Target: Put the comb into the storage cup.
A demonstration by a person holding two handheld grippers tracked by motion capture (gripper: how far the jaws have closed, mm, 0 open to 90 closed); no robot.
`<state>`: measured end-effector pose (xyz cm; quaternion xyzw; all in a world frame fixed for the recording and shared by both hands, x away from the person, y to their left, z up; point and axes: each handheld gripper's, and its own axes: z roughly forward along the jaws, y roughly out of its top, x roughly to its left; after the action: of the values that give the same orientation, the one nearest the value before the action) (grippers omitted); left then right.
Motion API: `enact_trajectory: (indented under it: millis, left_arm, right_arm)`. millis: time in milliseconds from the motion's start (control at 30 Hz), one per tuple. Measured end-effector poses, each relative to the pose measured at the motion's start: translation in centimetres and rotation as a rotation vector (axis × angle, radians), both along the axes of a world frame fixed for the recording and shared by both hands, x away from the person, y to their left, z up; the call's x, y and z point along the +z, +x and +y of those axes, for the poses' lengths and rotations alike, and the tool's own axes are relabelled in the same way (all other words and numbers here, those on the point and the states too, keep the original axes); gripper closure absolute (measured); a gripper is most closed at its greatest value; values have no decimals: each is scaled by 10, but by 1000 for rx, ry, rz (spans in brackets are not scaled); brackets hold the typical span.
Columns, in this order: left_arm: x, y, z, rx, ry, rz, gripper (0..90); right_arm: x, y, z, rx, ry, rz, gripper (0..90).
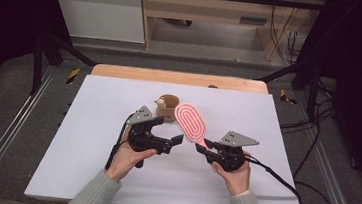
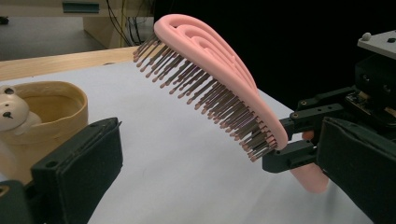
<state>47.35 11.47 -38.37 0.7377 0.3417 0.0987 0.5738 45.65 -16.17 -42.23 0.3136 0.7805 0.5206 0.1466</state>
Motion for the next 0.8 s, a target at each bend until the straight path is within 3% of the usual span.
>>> enact_trajectory:
  millis: [800]
  left_arm:
    - [3,5,-23,-5,-18,10,3]
  right_arm:
    - [1,-1,0,13,25,-10,693]
